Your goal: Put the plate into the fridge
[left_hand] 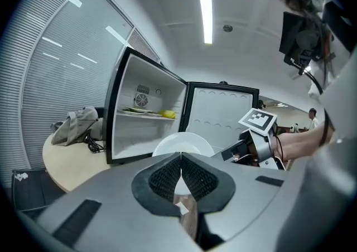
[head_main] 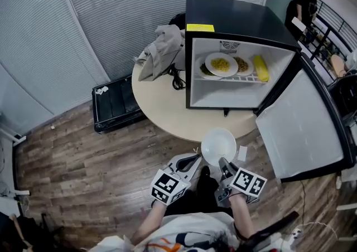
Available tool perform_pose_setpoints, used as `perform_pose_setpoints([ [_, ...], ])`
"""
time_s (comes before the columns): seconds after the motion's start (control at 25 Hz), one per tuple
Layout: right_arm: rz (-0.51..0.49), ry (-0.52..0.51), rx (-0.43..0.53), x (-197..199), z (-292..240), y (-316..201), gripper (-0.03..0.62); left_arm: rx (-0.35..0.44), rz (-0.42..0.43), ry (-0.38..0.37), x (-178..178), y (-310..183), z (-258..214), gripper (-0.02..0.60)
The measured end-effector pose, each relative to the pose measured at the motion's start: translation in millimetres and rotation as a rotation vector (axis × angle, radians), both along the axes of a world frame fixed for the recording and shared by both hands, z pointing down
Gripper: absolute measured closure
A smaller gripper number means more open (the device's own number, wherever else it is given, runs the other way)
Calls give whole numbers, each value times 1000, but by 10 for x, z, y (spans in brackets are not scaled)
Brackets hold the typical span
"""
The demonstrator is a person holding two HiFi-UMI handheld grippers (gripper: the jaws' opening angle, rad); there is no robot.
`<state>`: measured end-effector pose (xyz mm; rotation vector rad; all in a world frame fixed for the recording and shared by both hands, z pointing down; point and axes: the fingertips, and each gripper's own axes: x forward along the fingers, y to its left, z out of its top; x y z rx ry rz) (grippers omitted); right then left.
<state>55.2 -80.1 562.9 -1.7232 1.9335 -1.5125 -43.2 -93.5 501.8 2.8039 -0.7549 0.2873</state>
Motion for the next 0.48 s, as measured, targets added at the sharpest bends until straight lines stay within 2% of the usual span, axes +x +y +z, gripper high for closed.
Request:
perform_pose_setpoints([
  [0.48, -24, -24, -12, 13, 64, -329, 567, -12, -40, -19, -43, -241, 57, 569],
])
